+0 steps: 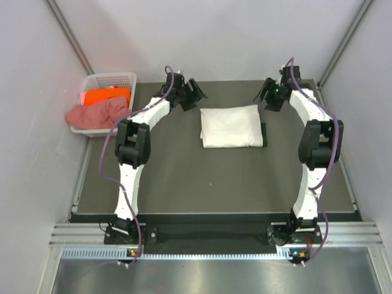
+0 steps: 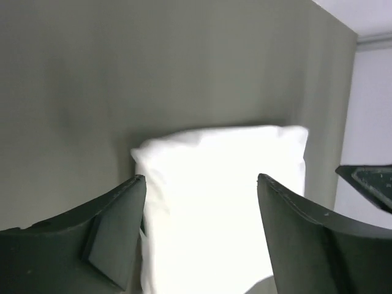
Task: Fold and stack the t-shirts
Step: Fold the tshirt, then neatly place the folded tshirt to the corner
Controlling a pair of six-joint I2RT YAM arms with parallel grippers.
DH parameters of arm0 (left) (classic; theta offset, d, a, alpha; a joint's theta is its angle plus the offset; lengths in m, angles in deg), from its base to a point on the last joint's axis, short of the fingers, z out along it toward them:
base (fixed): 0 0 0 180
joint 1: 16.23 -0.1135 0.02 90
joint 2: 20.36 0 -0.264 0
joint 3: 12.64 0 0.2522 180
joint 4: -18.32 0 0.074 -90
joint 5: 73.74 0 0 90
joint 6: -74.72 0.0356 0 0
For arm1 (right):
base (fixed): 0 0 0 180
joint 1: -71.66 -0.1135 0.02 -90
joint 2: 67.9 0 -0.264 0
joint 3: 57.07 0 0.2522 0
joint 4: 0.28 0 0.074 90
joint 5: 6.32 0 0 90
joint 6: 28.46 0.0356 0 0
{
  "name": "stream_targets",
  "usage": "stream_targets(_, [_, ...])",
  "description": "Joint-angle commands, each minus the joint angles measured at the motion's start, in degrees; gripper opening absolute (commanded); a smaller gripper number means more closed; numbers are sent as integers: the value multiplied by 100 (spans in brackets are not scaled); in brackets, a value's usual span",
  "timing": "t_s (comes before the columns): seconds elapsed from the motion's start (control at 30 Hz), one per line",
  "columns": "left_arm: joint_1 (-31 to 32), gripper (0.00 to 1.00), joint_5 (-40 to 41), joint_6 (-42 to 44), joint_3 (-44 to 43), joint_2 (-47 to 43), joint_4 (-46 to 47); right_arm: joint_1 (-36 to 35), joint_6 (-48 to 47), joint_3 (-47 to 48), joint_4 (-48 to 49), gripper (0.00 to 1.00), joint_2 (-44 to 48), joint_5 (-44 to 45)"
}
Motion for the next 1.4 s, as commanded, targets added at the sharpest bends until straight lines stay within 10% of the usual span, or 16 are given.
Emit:
stream_targets(0.0, [-46,79,-161,400,-927,284,-498,88,-36,459,242,70,-102,4])
stream_targets(0.63, [-38,84,683,1490,2999,-3081,-137,62,-907,-2994,1384,62,1691,-65])
stream_targets(1.37, [94,77,1299,1324,7009,-5728,1760,9,-872,-3875,1868,56,1770,-479])
